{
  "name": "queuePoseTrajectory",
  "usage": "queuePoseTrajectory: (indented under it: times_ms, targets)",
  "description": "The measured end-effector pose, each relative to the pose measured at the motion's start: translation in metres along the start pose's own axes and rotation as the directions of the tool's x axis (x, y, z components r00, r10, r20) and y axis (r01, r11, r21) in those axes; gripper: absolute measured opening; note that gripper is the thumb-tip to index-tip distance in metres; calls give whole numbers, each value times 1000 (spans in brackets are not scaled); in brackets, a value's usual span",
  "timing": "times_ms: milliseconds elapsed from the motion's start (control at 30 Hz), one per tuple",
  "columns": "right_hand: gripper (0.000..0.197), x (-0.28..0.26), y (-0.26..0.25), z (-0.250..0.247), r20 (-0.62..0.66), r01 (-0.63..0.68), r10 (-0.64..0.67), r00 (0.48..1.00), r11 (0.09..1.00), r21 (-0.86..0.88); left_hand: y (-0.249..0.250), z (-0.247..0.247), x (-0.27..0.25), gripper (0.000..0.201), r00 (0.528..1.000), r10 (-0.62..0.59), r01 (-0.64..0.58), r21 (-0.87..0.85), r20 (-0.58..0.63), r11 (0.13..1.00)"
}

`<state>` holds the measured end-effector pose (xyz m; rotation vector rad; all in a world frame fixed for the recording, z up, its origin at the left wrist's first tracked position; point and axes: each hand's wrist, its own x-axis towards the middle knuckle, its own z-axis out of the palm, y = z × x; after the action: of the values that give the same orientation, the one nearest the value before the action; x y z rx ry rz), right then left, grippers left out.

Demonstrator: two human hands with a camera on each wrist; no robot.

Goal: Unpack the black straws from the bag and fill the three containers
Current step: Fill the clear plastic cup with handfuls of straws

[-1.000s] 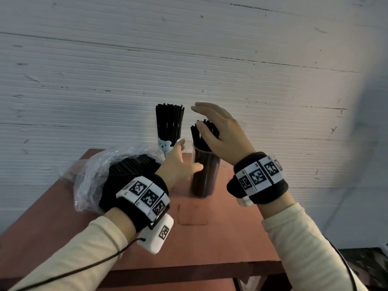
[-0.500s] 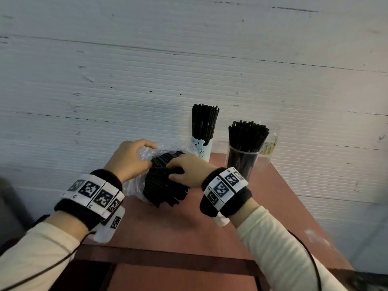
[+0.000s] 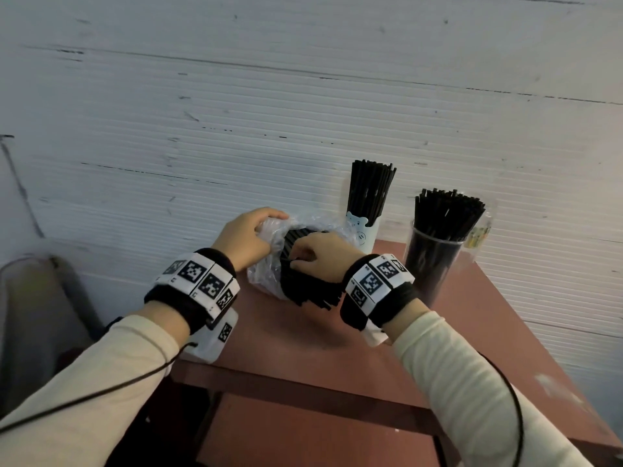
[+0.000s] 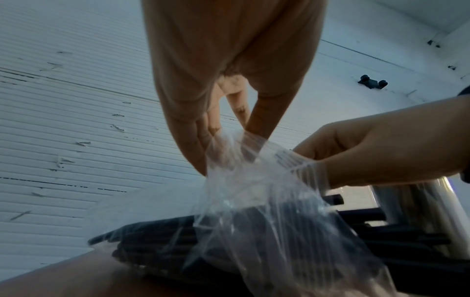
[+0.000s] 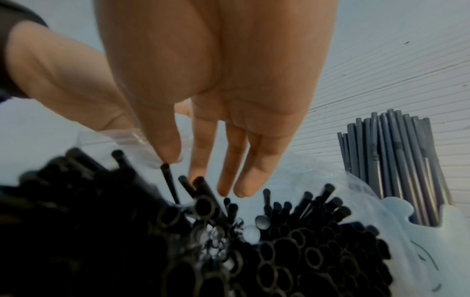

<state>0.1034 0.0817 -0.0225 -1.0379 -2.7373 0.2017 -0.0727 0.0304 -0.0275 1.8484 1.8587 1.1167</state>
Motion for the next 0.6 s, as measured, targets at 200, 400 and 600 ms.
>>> queuePoseTrajectory:
  times_ms: [200, 400, 600]
  targets:
    - [47, 19, -9, 10, 73, -144, 150, 986, 986, -78, 4, -3, -2, 58, 1000, 19, -19, -15, -14, 1000]
    - [46, 25, -18, 11, 127, -75, 96, 987, 984, -164, -2, -6, -3, 62, 1000, 12, -12, -3, -7, 1000]
    - [41, 26, -19, 12, 212, -65, 110, 971, 976, -208, -12, -6, -1, 65, 1000, 22, -23, -15, -11, 1000]
